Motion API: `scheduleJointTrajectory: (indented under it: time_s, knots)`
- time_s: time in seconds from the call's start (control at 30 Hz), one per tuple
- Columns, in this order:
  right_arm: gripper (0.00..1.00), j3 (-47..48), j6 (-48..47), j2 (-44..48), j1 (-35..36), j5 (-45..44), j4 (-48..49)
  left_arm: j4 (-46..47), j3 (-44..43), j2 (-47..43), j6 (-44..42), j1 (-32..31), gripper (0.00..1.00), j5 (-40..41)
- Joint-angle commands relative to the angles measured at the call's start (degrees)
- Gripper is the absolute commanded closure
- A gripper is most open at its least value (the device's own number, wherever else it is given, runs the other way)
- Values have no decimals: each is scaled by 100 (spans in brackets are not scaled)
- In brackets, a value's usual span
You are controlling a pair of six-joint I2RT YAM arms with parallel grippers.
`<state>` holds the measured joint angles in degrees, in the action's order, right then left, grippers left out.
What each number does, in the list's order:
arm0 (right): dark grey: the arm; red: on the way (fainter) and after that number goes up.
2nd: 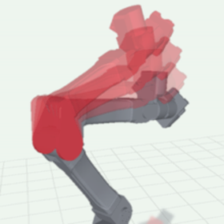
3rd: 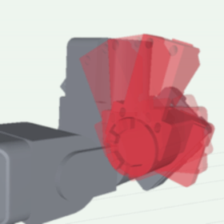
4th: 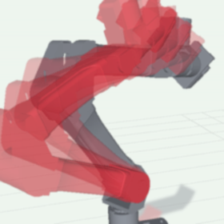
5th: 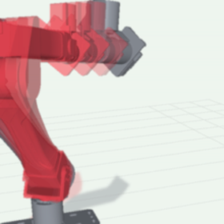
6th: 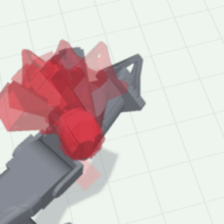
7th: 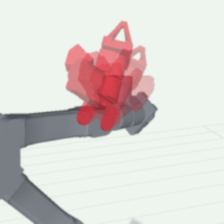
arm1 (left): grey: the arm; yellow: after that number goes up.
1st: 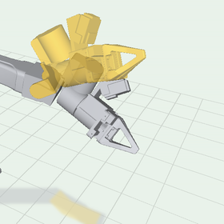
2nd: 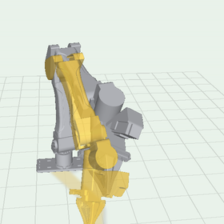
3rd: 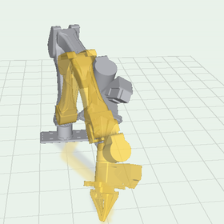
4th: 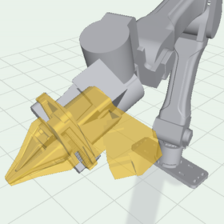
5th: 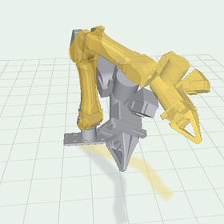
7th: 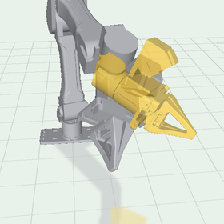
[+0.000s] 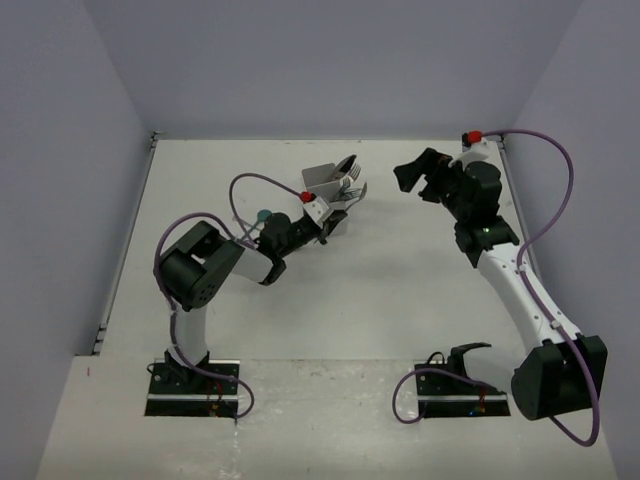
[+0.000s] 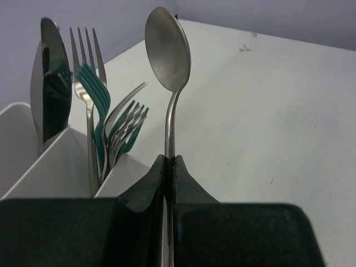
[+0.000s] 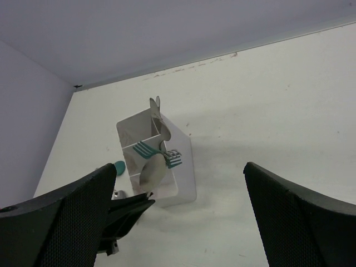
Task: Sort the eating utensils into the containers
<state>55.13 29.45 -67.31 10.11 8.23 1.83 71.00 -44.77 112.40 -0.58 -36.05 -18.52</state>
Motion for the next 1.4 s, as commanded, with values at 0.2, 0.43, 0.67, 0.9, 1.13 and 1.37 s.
scheduleJointTrajectory:
  time_s: [0.2, 0.43, 0.67, 0.9, 1.13, 1.37]
  knots:
    - [1, 155, -62, -124, -70, -6, 160, 3174, -522, -228, -39, 37, 100, -291]
    - [1, 173, -71, -177, -123, 21, 152, 3201, -1278, 256, -188, 125, 100, -274]
    - [1, 217, -124, -213, -167, -41, 64, 3279, -1570, 704, -179, 309, 100, -257]
    - [1, 349, -185, -353, -185, -94, 11, 3350, -1394, 907, -205, 468, 100, -257]
    - [1, 428, -133, -546, -185, -23, 11, 3315, -1007, 626, -241, 450, 99, -293]
    - [1, 437, -98, -582, -193, 65, 20, 3306, -638, 344, -285, 450, 55, -459]
